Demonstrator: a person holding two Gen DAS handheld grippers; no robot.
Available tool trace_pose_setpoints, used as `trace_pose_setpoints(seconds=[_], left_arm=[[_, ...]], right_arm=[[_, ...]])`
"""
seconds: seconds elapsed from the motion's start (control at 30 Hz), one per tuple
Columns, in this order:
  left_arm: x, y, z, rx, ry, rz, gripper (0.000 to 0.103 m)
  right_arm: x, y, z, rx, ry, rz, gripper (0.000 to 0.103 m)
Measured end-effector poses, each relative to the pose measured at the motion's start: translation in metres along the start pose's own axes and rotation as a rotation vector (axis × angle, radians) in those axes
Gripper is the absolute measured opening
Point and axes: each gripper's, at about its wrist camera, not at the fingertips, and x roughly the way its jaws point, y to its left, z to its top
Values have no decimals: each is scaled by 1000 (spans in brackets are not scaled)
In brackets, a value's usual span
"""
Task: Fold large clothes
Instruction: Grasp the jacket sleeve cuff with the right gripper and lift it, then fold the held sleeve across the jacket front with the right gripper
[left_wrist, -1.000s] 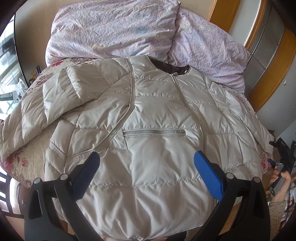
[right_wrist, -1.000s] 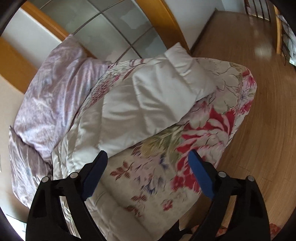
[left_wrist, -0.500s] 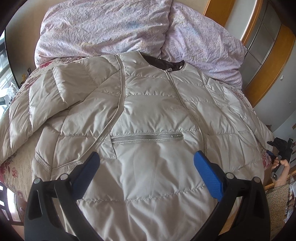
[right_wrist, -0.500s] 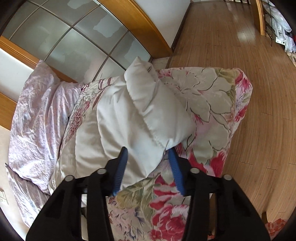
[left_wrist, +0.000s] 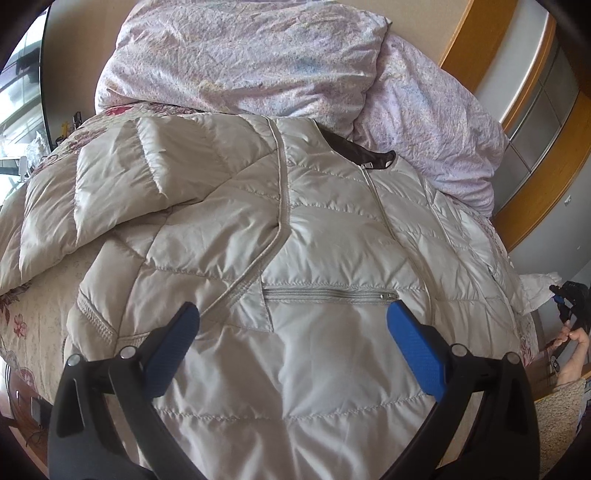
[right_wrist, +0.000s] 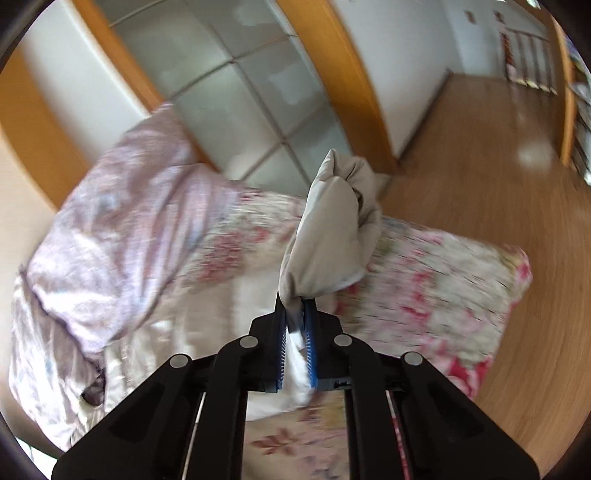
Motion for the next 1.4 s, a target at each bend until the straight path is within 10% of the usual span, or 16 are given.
trace_pose_setpoints(seconds=[0.33,0.6,0.93,1.2,1.3,1.33,1.4], left_arm=[[-17,24,1,-31,-74,20,101],[-30,42,1,-72,-112,30,101],[-42,56,0,-92,-167,37,101],[-47,60,-4,-80,-184,78,101],[-49,66,-3,-86,-184,95,101],[-49,69,-3,-95,-180,92,101],[-49,77,-2,-122,-166,69,101]], right_arm=[[-35,185,-58,-366,56,388,10],[-17,279,-149,-561,269,599,9],[13,330,-263,-704,484,556,10],[24,346,-318,-923,450,381,14],[15,347,-321,-977,451,377,38],[11,346,-318,-964,474,410,64],[0,344,-310,-928,473,475,74]])
